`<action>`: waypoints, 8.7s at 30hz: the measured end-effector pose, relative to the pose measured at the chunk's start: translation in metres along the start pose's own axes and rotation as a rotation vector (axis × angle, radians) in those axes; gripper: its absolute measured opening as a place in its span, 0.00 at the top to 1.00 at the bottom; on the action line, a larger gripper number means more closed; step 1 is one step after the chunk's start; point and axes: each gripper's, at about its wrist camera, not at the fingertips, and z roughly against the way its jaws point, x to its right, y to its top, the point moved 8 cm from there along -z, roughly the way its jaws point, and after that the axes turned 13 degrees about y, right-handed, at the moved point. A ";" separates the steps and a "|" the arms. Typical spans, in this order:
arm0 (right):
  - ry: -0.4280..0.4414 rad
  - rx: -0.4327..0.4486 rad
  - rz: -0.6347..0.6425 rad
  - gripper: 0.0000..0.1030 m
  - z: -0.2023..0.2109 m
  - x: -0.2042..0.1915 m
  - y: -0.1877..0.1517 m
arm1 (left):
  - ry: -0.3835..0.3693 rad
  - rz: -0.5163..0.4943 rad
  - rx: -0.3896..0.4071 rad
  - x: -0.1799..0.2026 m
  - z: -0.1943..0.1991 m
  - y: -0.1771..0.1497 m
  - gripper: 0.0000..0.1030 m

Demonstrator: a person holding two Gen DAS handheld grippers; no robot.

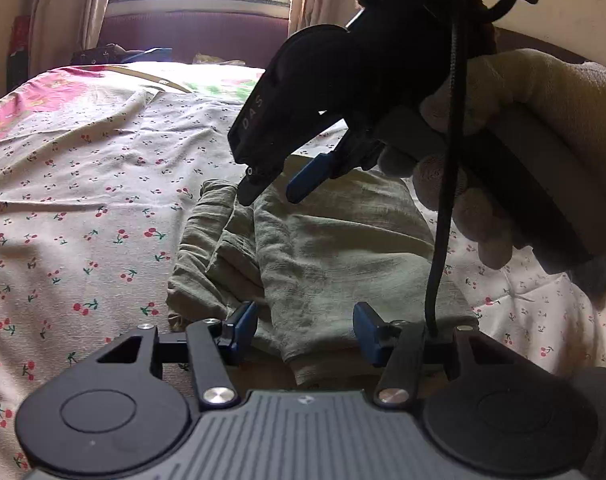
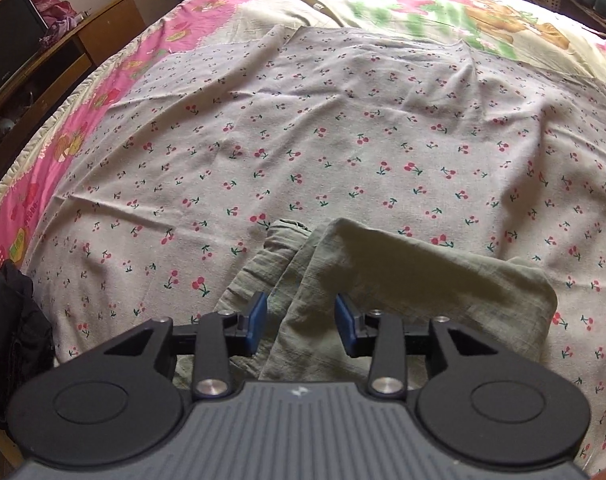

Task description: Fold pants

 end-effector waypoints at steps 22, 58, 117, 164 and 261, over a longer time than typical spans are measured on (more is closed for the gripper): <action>0.133 0.081 -0.141 0.94 -0.016 0.007 0.027 | 0.093 0.153 -0.035 -0.072 -0.010 0.009 0.76; 0.203 0.103 -0.174 0.63 0.060 0.034 -0.145 | 0.223 -0.187 -0.048 -0.055 -0.040 0.017 0.52; 0.195 0.365 -0.435 0.57 0.080 0.135 -0.093 | -0.005 -0.400 0.070 0.042 0.034 0.009 0.51; 0.039 0.138 0.240 0.92 0.071 0.066 -0.152 | 0.078 -0.120 -0.153 -0.039 -0.061 0.041 0.73; 0.455 0.257 -0.310 0.56 0.042 0.093 -0.133 | 0.318 -0.410 -0.193 0.140 -0.143 0.116 0.51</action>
